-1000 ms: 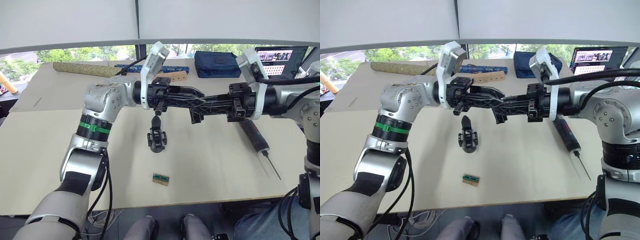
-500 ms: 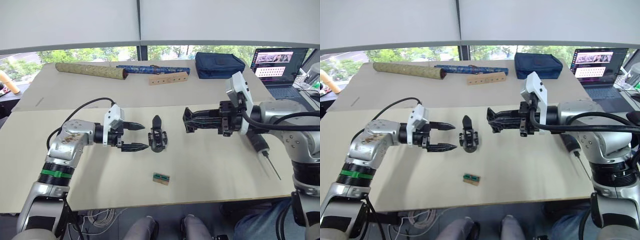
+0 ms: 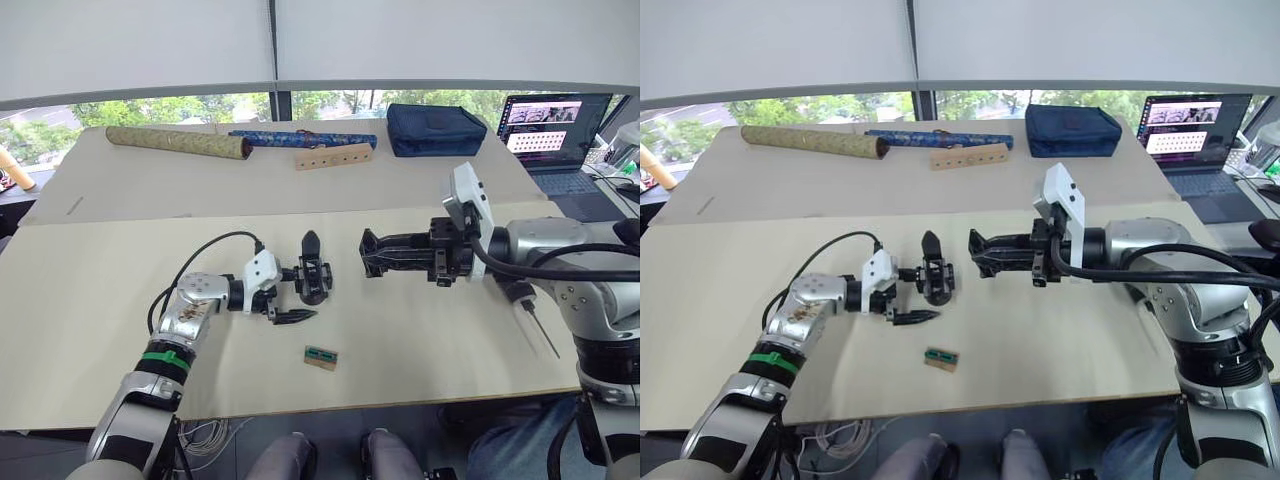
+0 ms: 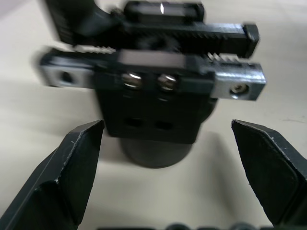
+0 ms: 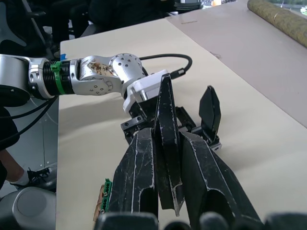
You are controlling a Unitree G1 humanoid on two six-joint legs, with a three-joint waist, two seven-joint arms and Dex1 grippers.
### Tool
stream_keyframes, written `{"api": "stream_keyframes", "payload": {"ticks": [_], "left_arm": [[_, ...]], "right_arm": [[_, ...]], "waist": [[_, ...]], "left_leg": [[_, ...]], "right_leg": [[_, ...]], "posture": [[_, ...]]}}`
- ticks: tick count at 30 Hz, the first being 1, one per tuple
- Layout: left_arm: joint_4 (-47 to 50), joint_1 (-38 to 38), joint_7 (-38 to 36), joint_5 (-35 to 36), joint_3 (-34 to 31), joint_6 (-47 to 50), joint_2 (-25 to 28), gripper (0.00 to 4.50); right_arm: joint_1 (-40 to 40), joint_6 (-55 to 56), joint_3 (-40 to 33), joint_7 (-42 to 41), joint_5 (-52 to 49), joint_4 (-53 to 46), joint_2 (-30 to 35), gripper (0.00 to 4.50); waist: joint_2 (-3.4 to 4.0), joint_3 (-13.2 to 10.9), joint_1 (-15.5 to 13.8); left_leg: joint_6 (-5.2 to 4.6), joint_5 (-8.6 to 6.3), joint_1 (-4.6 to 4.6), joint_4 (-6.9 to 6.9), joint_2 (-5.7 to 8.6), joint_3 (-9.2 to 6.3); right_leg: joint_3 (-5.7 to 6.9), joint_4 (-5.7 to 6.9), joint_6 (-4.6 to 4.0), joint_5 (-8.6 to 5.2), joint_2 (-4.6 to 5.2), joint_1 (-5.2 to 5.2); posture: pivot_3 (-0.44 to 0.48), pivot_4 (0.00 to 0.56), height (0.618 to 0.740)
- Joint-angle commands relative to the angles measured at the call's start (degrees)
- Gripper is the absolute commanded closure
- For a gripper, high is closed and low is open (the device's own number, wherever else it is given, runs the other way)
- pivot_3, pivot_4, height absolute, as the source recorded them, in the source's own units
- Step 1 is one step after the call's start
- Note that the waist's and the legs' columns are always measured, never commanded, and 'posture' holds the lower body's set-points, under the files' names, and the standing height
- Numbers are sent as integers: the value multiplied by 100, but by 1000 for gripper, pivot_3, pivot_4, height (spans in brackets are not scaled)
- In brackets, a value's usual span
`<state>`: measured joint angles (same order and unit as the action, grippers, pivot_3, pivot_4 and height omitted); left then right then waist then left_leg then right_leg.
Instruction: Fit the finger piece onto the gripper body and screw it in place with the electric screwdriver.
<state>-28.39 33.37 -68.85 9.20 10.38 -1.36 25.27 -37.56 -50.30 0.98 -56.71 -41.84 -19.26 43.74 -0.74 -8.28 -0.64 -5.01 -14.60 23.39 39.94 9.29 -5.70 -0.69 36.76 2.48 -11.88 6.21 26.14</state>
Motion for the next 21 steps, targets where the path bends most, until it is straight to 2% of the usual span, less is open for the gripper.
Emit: {"api": "stream_keyframes", "payload": {"ticks": [1, 3, 5, 7, 8, 9, 13, 21], "left_arm": [[-138, 122, 86, -22, -2, -135, -183, 0], [-406, 263, 196, -68, -37, -265, -338, 0], [-633, 355, 124, -87, -29, -420, -419, 522], [-901, 421, -30, -149, 29, -680, -472, 1188], [-1061, 483, -110, -203, 86, -859, -530, 1779], [-1183, 533, -161, -243, 118, -991, -573, 2181], [-1528, 886, -298, -334, 190, -1232, -866, 2189], [-1726, 1163, -480, -525, 326, -1305, -1128, 2189]], "right_arm": [[-18, -53, -282, 99, -195, -259, 37, 4187], [37, -102, -332, 157, -234, -321, 62, 4187], [118, -78, -336, 160, -238, -400, 114, 4187], [219, 5, -318, 110, -214, -481, 169, 4187], [315, 127, -323, 10, -242, -542, 147, 4187], [382, 216, -328, -60, -266, -582, 128, 4187], [738, 859, -330, -217, -224, -719, -269, 4187], [1042, 2065, 397, -290, 785, -209, -837, 4187]], "waist": [[0, 0, 0], [0, 0, -10], [0, 0, -24], [-1, 1, -19], [-1, 1, -16], [-1, 1, -15], [-2, 1, -42], [-2, 1, 8]], "left_leg": [[0, 0, 0, 0, 0, 0], [0, 0, -1, 1, -1, 0], [0, 0, 1, 6, 0, -2], [-1, 0, 3, 10, 1, -2], [-2, -1, 2, 9, 1, -1], [-4, -2, 1, 9, 1, -1], [-4, -3, 3, 12, 1, -2], [-18, -10, 11, 38, 9, 3]], "right_leg": [[0, 0, 0, 0, 0, 0], [0, 1, 0, 0, -1, 0], [3, 0, 0, 0, 0, -2], [4, -1, 0, 0, 2, -3], [3, -2, 0, 0, 1, -3], [3, -1, 0, 0, 2, -4], [5, -2, 1, 0, 3, -6], [3, 2, 2, 1, 4, -5]], "posture": [[0, 150, 740], [0, 150, 740], [0, 150, 740], [0, 150, 740], [0, 150, 740], [0, 150, 740], [0, 150, 740], [0, 150, 740]]}}
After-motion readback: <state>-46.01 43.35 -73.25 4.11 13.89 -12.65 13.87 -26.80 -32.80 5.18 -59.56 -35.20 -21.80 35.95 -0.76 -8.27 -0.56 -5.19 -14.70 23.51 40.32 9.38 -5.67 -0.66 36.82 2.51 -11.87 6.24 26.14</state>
